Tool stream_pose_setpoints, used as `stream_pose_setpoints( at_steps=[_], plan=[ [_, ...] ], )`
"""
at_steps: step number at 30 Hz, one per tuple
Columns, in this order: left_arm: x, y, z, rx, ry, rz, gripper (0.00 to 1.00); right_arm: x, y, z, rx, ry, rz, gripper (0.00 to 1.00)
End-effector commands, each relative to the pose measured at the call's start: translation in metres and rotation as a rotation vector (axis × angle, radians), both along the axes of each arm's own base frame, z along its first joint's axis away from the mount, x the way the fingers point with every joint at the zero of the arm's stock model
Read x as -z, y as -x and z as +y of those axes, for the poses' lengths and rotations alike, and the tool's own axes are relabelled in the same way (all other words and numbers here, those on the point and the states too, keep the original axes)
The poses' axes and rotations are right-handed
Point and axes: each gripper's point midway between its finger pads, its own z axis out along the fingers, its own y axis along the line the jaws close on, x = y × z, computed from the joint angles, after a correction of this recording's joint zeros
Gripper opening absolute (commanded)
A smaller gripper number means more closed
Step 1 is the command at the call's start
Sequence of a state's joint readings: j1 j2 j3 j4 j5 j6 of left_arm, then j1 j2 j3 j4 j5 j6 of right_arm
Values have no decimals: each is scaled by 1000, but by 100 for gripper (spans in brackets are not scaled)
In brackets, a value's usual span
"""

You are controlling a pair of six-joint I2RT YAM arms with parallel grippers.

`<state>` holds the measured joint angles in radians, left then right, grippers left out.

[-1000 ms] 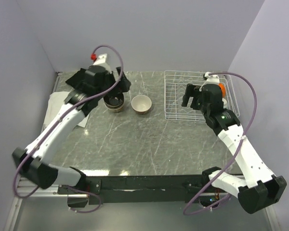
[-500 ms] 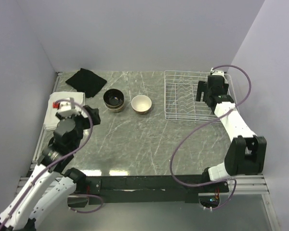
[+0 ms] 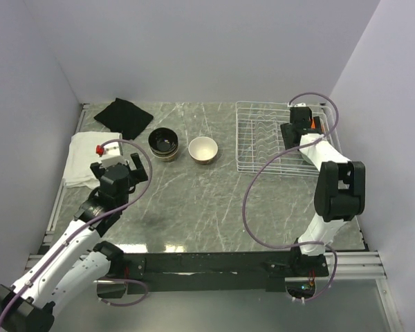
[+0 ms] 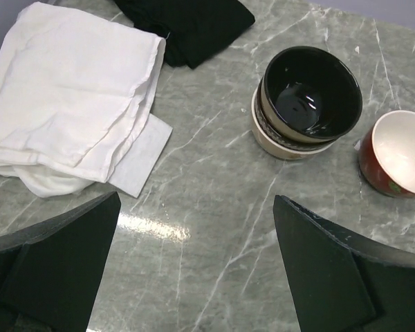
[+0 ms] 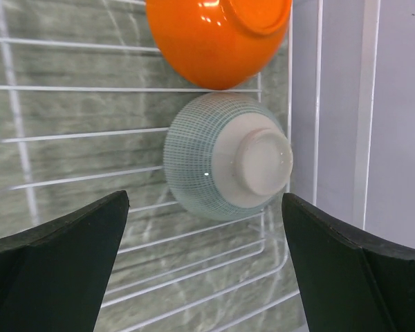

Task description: Unload the bowls from the dish rack

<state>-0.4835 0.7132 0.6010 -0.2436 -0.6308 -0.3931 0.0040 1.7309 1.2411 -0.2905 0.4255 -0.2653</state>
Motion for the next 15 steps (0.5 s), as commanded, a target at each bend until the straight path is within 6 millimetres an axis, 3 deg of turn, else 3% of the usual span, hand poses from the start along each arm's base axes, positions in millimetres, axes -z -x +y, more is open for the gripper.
stream_pose_setpoints(
  at_steps=[1, 7, 15],
  plan=[
    [-29, -4, 6, -32, 25, -88, 99, -11, -16, -19, -9, 148, 1, 100],
    [-29, -2, 10, -43, 24, -103, 100, 13, -21, -21, -28, 174, 68, 100],
    [-27, -4, 9, -39, 20, -99, 100, 24, -24, -28, -39, 239, 125, 100]
  ],
)
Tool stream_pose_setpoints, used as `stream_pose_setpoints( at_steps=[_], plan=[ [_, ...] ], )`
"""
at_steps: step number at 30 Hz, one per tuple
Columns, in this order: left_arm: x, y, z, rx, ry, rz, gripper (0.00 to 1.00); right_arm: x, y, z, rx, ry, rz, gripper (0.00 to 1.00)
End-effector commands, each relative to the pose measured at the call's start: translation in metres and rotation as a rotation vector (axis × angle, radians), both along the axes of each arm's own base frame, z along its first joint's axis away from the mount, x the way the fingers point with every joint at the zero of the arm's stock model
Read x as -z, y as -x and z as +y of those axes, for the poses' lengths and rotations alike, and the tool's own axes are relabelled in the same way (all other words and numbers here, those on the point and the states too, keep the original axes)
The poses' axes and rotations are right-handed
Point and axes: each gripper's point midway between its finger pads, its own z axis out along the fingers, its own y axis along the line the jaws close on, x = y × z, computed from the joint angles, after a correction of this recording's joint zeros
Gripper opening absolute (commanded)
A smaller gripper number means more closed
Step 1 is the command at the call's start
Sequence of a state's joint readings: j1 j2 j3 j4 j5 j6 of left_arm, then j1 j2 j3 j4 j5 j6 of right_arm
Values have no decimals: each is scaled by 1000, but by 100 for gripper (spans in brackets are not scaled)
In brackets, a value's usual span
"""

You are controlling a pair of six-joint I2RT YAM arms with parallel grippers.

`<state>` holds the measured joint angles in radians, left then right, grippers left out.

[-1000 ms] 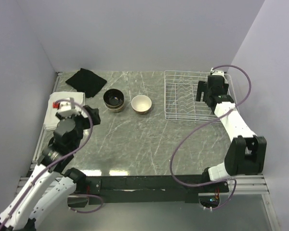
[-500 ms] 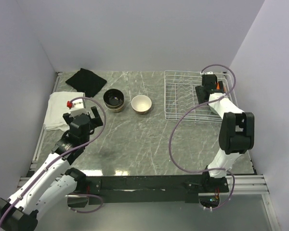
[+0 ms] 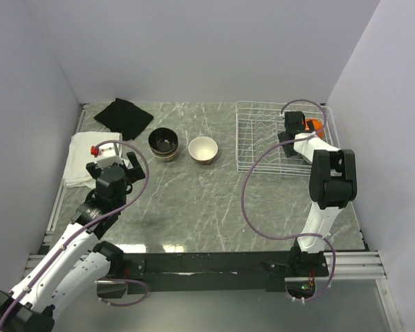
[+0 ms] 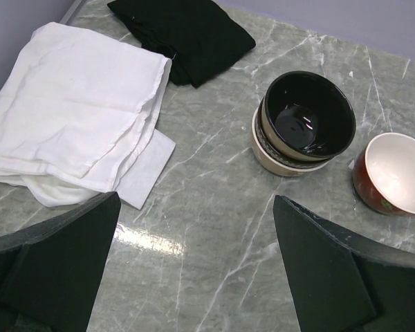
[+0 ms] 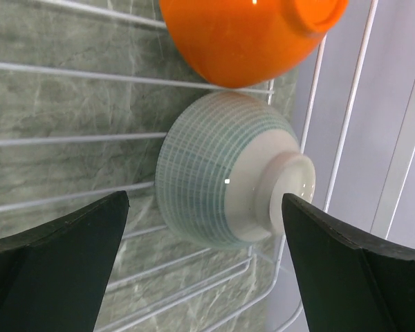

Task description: Unload the bowls from the dish rack

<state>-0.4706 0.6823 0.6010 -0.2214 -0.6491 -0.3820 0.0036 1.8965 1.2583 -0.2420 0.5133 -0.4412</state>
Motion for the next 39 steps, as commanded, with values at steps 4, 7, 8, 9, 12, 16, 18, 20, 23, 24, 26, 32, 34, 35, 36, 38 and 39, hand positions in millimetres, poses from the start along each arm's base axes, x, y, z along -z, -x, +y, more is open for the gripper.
stream_pose_setpoints(
  at_steps=[4, 7, 8, 9, 12, 16, 18, 20, 23, 24, 26, 32, 34, 35, 36, 38, 39],
  plan=[
    [-13, -5, 0, -4, 9, -43, 99, -17, -17, -16, 29, 116, -38, 100],
    [-12, -5, 0, -4, 8, -44, 99, -14, -16, -21, 33, 146, -25, 100],
    [-12, -6, 0, -4, 8, -43, 100, -14, -16, -21, 37, 152, -24, 100],
    [-11, -6, -1, -3, 8, -39, 100, -13, -17, -21, 35, 151, -22, 99],
    [-10, -7, -2, 0, 6, -34, 99, -6, -18, -20, 33, 146, -1, 97],
    [-7, -7, -2, 1, 2, -26, 99, 4, -17, -21, 31, 168, 27, 95],
    [-8, -7, -2, 2, 3, -26, 100, 6, -15, -19, 25, 180, 36, 93],
    [-8, -7, -2, 4, 3, -28, 99, 8, -13, -19, 29, 183, 40, 91],
    [-8, -8, -3, 5, 3, -28, 99, 10, -10, -20, 44, 185, 46, 89],
    [-9, -7, -3, 5, 4, -29, 99, 11, -11, -19, 46, 181, 44, 88],
    [-9, -7, -2, 4, 5, -32, 99, 11, -10, -17, 47, 175, 46, 86],
    [-11, -6, -3, 8, 12, -40, 99, 8, -9, -11, 73, 140, 42, 68],
    [-12, -6, -2, 7, 12, -44, 99, 4, -8, -9, 87, 118, 33, 62],
    [-13, -6, -2, 7, 13, -45, 99, 2, -8, -8, 92, 112, 27, 56],
    [-13, -6, -2, 8, 15, -48, 99, -3, -9, -7, 99, 98, 10, 54],
    [-15, -5, -3, 11, 18, -53, 99, -9, -9, -3, 101, 76, -5, 50],
    [-15, -5, -3, 11, 20, -54, 99, -17, -9, -3, 116, 59, -35, 50]
  ],
)
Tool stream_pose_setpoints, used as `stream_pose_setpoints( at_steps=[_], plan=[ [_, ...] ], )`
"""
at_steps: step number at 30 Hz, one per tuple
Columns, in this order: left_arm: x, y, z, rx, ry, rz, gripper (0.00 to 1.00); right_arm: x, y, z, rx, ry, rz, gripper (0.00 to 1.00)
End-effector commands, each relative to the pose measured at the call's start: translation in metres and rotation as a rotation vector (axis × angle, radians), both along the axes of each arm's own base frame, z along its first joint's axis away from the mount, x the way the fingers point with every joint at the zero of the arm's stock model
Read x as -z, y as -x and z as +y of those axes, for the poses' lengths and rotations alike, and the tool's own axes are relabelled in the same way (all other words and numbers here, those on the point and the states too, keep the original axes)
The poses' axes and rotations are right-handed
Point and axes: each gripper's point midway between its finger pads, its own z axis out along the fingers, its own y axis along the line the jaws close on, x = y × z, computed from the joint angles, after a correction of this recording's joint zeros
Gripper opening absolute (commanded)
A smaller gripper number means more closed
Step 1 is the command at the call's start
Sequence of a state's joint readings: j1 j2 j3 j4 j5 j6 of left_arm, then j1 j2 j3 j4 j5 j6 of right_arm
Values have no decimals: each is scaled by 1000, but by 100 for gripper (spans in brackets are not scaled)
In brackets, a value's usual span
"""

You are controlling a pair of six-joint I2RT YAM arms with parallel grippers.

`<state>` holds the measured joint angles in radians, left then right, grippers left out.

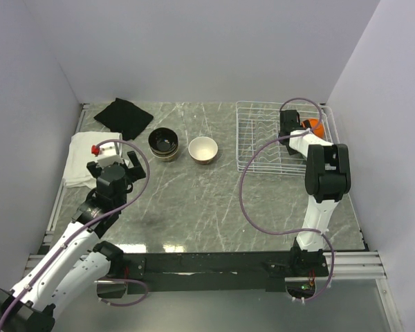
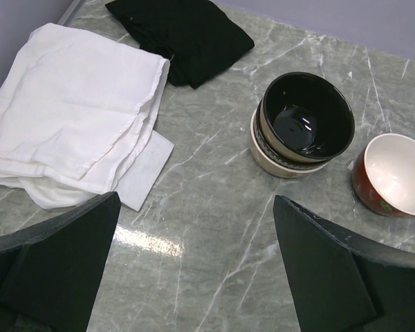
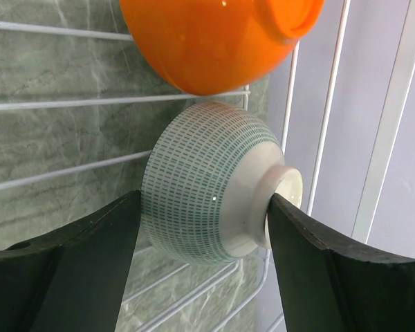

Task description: Unload the bowls from the dish rack

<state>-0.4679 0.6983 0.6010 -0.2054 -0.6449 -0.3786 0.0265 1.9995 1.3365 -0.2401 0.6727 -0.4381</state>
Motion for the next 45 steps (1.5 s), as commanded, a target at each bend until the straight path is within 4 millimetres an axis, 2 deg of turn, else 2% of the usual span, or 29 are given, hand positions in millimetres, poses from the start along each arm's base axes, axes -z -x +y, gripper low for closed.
stream_pose_setpoints(
  at_steps=[1, 9, 19, 27, 29, 40, 45],
  plan=[
    [-16, -2, -1, 10, 21, -56, 99, -23, 0, 11, 34, -79, -66, 49],
    [-19, -1, -3, 22, 30, -67, 99, -54, 1, 24, 53, -182, -168, 44],
    [-22, -1, -6, 38, 43, -78, 99, -75, -4, 42, 44, -319, -273, 39],
    [-19, -2, -10, 60, 41, -69, 99, -105, -10, 52, 45, -403, -391, 35],
    [-18, -2, -10, 63, 41, -67, 99, -111, -13, 60, 34, -455, -421, 35],
    [-16, -3, -14, 83, 37, -56, 100, -115, -16, 83, 24, -615, -489, 33],
    [-14, -4, -16, 91, 36, -51, 99, -124, -16, 92, -5, -664, -506, 32]
  ],
)
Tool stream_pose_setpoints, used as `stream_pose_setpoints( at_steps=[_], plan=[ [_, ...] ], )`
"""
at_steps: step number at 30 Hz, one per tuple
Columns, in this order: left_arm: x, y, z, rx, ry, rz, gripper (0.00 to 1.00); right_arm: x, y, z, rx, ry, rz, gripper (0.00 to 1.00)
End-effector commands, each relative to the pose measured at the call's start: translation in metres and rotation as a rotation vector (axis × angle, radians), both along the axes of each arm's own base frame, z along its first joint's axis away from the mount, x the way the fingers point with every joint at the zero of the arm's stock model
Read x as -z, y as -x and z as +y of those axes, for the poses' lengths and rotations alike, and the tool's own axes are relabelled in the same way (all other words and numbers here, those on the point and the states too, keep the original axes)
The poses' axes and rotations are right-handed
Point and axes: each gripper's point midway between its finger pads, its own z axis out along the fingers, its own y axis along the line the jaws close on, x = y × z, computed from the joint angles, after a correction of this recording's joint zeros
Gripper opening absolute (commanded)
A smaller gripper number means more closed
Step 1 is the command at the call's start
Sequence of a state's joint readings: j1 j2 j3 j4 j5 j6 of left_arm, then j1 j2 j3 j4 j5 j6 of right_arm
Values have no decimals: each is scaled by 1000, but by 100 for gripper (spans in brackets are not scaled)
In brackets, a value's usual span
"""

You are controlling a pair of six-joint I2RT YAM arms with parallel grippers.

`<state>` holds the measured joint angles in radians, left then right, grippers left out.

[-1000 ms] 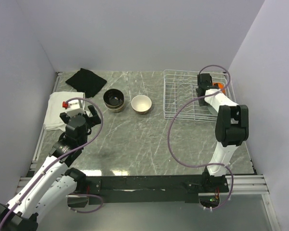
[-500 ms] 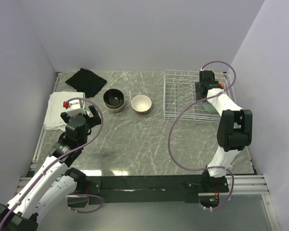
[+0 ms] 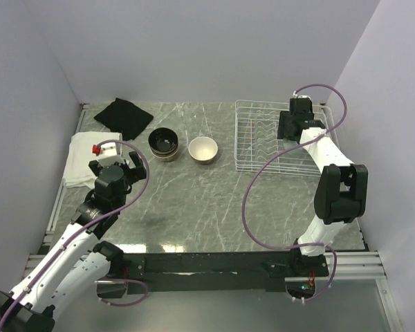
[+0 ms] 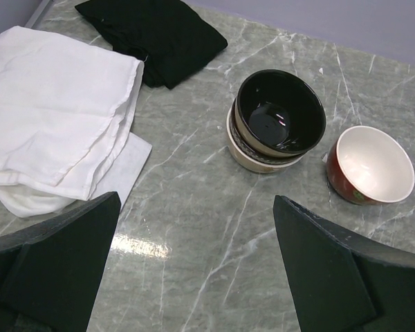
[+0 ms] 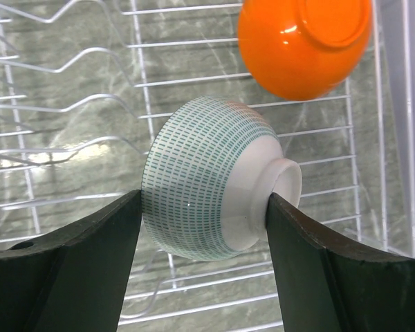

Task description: Unload the bowls from the dish rack

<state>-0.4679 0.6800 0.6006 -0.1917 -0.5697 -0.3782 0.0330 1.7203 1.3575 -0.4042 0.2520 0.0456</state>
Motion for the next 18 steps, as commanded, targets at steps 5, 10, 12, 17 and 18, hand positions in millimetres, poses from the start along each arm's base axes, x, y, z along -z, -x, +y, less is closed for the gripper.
stream_pose_setpoints(
  at_steps=[5, 10, 12, 17, 18],
  plan=[
    [-8, -5, -9, 45, 13, -28, 99, -71, -13, 17, -31, -99, -221, 32],
    [-6, -6, -13, 64, 16, -21, 99, -78, -11, 23, -54, -123, -232, 32],
    [-6, -6, -13, 66, 15, -18, 99, -76, -10, 27, -71, -131, -221, 32],
    [-4, -7, -15, 74, 12, -10, 99, -63, -6, 34, -105, -147, -194, 32],
    [-3, -7, -15, 75, 11, -4, 99, -61, -5, 37, -113, -144, -186, 32]
  ],
)
